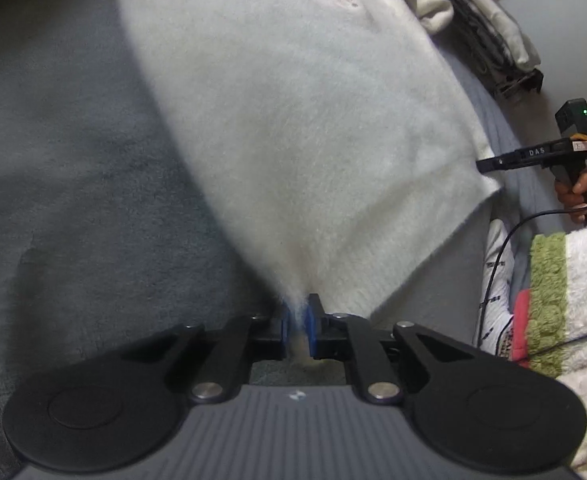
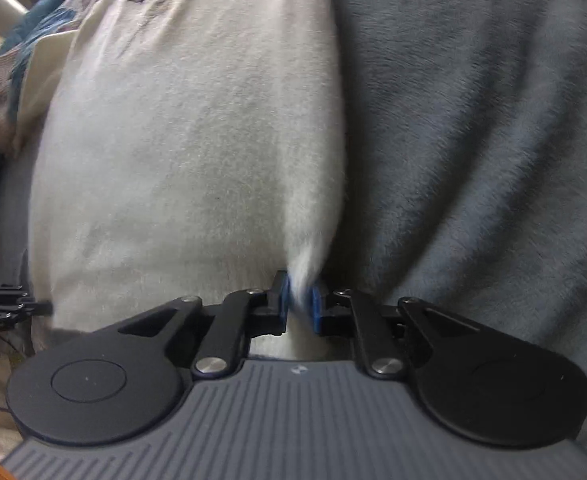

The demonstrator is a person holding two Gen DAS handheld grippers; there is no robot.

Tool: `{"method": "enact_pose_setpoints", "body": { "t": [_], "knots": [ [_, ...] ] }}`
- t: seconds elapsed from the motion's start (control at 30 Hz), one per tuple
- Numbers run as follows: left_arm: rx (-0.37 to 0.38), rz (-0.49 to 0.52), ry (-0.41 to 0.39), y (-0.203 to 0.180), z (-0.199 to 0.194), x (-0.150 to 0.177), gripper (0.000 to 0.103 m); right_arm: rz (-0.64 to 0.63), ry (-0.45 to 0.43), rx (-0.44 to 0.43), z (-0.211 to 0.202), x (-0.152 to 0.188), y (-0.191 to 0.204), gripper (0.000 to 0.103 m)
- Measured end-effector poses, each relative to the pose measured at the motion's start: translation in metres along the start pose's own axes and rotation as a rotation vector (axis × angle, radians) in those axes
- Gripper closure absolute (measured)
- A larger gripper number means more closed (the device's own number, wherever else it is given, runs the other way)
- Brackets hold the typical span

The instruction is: Fold clothes

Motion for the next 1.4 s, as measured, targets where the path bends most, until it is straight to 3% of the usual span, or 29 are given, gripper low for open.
{"method": "enact_pose_setpoints", "body": {
  "t": [0.03,0.07,0.1,0.13,0.2,0.3,0.47,0.63,0.73,0.87,0.97,1.1,1.27,1.4],
  "knots": [
    [-0.021,0.013,-0.005,0.003,-0.008,0.002,0.074,-0.015,0.017,0.008,-0.007,0.001,0.002,0.082],
    [-0.045,0.028,-0.009,0.006,-0.017,0.004,0.062,-0.029,0.035,0.016,-0.015,0.002,0.004,0.069],
    [-0.074,0.046,-0.019,0.011,-0.027,0.005,0.057,-0.053,0.032,0.045,-0.026,-0.001,0.006,0.059],
    [-0.101,0.061,-0.024,0.016,-0.037,0.005,0.057,-0.080,0.022,0.080,-0.039,-0.004,0.008,0.056],
    [-0.146,0.087,-0.047,0.027,-0.052,-0.005,0.054,-0.134,0.004,0.151,-0.064,-0.011,0.013,0.056],
    [-0.208,0.084,-0.145,0.040,-0.063,-0.040,0.049,-0.229,-0.190,0.138,-0.093,-0.053,0.038,0.056],
    [-0.177,0.049,-0.337,0.017,-0.044,-0.114,0.049,-0.410,-0.360,0.090,-0.049,-0.118,0.092,0.058],
    [-0.227,-0.007,-0.307,0.009,0.014,-0.128,0.046,-0.496,-0.332,0.080,0.026,-0.147,0.115,0.067],
    [-0.221,-0.015,-0.341,0.017,0.012,-0.118,0.046,-0.443,-0.247,0.138,0.069,-0.149,0.099,0.067],
    [-0.213,-0.071,-0.333,0.026,-0.004,-0.119,0.046,-0.338,-0.300,0.084,0.061,-0.148,0.100,0.067],
    [-0.252,-0.126,-0.382,0.048,-0.023,-0.128,0.044,-0.396,-0.377,0.017,0.054,-0.153,0.126,0.067],
    [-0.424,-0.231,-0.453,0.111,-0.050,-0.135,0.042,-0.453,-0.338,0.025,0.083,-0.150,0.133,0.065],
    [-0.841,-0.264,-0.490,0.207,-0.082,-0.142,0.035,-0.482,-0.287,0.056,0.104,-0.147,0.134,0.061],
    [-1.074,-0.196,-0.532,0.264,-0.091,-0.156,0.022,-0.460,-0.284,0.051,0.108,-0.150,0.133,0.061]
  ]
}}
Point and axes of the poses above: each gripper's, at about its wrist camera, not at the fingertips, and z roughly the way its jaws point, y to its left, x to its underside, the point moved 9 cm from there along z, roughly the way its jaws point, and after that the axes turned 12 degrees about -x, right-handed, at the moved point
